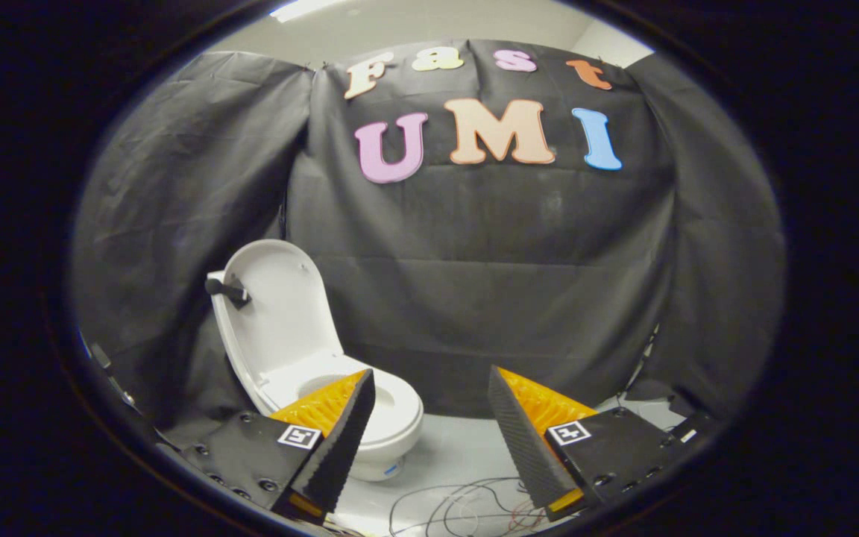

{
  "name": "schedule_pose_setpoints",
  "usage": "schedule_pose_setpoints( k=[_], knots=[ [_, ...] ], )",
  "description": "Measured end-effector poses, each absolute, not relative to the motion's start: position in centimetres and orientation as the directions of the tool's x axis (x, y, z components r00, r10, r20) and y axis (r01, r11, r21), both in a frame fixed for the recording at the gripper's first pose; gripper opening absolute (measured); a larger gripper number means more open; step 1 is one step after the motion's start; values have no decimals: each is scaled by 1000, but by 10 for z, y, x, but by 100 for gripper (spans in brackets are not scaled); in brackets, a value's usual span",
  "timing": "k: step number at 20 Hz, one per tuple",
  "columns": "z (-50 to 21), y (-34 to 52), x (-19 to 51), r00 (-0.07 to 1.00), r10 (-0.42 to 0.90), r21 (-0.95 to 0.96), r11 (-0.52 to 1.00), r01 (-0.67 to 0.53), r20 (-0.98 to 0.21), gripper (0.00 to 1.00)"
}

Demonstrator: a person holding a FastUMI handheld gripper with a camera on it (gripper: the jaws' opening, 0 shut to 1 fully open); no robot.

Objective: Open the toilet lid.

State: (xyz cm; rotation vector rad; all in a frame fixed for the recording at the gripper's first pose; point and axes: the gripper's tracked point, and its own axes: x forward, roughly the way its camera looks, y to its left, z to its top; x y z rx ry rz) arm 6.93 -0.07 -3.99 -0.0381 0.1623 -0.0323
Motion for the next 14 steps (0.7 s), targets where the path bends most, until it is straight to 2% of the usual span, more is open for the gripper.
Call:
schedule_pose_setpoints(
  k=[8,14],
  knots=[
    [-35,2,45,989,-5,2,1000,5,-149,95],
    [-22,1,27,995,-7,5,1000,8,-96,94]
  ],
)
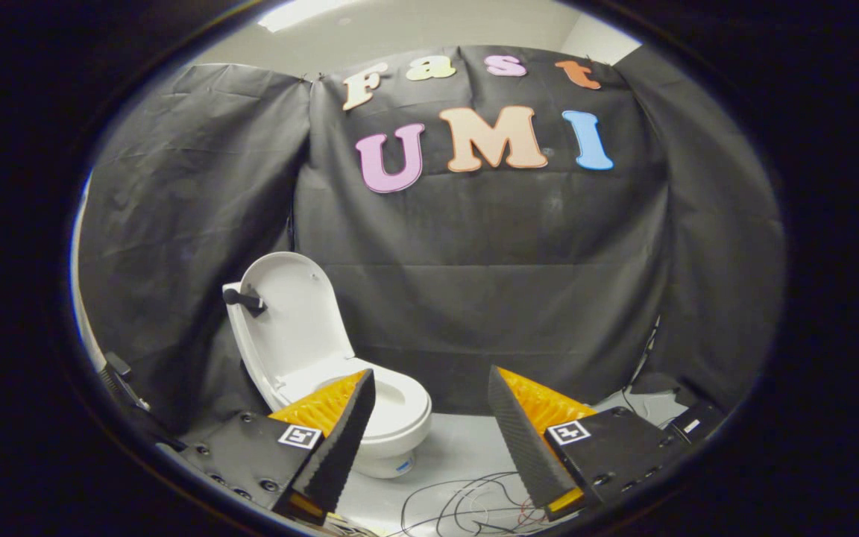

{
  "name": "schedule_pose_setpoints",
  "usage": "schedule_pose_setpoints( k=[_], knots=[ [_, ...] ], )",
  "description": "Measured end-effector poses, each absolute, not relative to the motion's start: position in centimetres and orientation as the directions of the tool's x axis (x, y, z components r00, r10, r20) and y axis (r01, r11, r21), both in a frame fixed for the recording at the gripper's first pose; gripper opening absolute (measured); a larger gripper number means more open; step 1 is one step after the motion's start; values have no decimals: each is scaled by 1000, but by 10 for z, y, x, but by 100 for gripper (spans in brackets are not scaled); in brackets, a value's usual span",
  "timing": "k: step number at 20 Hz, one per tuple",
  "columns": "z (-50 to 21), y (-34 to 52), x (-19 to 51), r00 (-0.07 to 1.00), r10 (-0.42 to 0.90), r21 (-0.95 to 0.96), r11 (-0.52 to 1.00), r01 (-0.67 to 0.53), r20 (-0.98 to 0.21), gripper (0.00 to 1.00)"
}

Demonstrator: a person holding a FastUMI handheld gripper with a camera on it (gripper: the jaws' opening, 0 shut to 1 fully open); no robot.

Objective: Open the toilet lid.

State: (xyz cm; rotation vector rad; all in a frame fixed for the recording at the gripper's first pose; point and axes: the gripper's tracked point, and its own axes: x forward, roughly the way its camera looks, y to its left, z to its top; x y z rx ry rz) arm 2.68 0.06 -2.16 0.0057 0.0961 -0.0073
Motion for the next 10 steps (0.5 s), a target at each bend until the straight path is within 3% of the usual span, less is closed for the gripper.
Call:
schedule_pose_setpoints(
  k=[6,10],
  knots=[
    [-1,1,11,1000,-8,-7,1000,8,5,94],
    [1,1,-3,1000,-7,-2,1000,7,11,91]
  ],
)
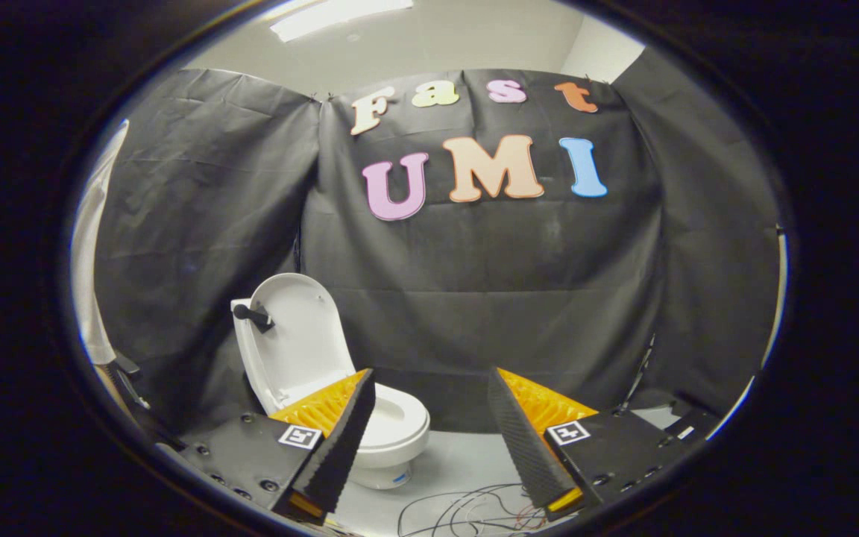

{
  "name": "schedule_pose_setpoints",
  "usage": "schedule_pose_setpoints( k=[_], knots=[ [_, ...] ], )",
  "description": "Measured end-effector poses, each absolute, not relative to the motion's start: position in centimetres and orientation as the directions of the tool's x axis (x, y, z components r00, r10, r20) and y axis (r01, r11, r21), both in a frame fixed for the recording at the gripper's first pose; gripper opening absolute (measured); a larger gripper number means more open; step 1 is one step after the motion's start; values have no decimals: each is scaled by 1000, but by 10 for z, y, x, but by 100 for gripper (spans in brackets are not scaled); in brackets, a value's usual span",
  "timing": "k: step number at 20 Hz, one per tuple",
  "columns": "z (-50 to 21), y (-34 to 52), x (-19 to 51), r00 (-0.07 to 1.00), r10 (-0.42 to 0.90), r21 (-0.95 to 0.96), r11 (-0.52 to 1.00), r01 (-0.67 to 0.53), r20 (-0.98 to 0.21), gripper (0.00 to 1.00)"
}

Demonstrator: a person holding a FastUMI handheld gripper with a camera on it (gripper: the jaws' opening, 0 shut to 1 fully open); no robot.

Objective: Open the toilet lid.

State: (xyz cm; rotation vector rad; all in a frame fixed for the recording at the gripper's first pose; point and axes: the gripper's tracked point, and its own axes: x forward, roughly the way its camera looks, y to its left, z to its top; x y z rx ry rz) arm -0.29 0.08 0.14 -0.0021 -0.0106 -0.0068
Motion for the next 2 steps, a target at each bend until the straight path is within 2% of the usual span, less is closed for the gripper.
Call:
schedule_pose_setpoints(
  k=[2],
  knots=[
    [-2,1,4,1000,-6,-7,1000,7,4,90]
  ],
)
